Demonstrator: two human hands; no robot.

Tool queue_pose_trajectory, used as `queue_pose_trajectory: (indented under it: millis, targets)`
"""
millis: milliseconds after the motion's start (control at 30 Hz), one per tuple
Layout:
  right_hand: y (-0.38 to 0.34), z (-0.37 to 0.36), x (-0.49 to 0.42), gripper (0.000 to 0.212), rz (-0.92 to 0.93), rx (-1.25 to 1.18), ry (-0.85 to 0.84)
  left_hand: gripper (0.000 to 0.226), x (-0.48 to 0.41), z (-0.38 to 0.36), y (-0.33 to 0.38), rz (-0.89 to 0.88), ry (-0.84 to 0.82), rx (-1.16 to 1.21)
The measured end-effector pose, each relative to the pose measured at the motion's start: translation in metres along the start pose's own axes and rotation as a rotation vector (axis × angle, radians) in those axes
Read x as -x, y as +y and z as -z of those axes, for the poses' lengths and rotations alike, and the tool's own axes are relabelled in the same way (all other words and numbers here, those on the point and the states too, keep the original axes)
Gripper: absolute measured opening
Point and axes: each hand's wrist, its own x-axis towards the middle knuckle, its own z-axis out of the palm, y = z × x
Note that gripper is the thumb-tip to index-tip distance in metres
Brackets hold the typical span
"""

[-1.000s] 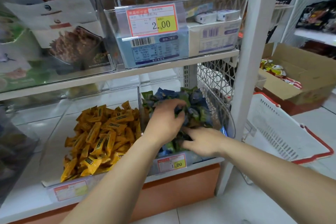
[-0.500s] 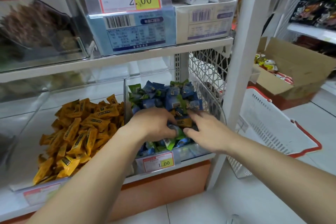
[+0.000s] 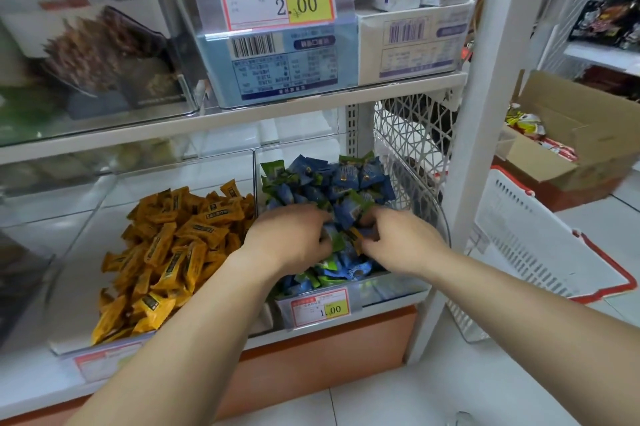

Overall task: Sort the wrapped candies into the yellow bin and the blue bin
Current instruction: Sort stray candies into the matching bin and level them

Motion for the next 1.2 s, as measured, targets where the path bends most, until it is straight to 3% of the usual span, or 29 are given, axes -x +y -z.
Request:
queue_pose_trajectory:
  millis: [100,233,333,400,500,600,667,767,833,900,967,1067,1200]
  targets:
    - [-0.003,0.0,-0.008,0.027,-0.06,-0.047,-0.014,0.044,0.003,0.0,0.001,-0.024,0.027,-0.001]
    - [-0.004,0.015,-0.015,0.017,-0.002,-0.181,0.129,0.043,0.001,0.0,-0.001,-0.011,0.074,0.05]
    - [-0.012,0.032,-0.017,0.018,0.107,-0.436,0.158,0.082,0.001,-0.001,0.0,0.031,0.153,0.143]
    - [-0.017,0.036,-0.019,0.017,0.163,-0.575,0.131,0.093,0.003,0.002,0.001,0.068,0.206,0.312]
    - [-0.021,0.031,-0.023,0.016,0.19,-0.734,0.068,0.066,0.006,0.008,-0.002,0.086,0.37,0.626]
    - [-0.022,0.021,-0.035,0.025,0.125,-0.81,0.054,0.039,0.011,0.014,-0.01,0.123,0.463,0.623]
    - [-0.02,0.014,-0.043,0.038,0.115,-0.678,-0.017,0.031,0.015,0.016,-0.016,0.112,0.447,0.472]
    - [-0.016,0.005,-0.044,0.057,0.18,-0.143,-0.231,0.021,0.022,0.017,-0.024,0.081,0.427,0.289]
    - [-0.014,0.004,-0.041,0.066,0.216,0.201,-0.228,0.019,0.026,0.016,-0.028,0.083,0.413,0.275]
    - [-0.013,0.009,-0.039,0.069,0.207,0.37,-0.198,0.018,0.029,0.014,-0.031,0.108,0.397,0.296]
    - [-0.01,0.015,-0.04,0.067,0.165,0.44,-0.249,0.018,0.029,0.013,-0.033,0.123,0.384,0.328]
    - [-0.007,0.022,-0.041,0.062,0.113,0.361,-0.309,0.018,0.029,0.012,-0.032,0.109,0.375,0.334]
    - [-0.012,0.021,-0.058,0.037,0.085,0.2,0.004,0.017,0.03,0.009,-0.03,0.117,0.36,0.35]
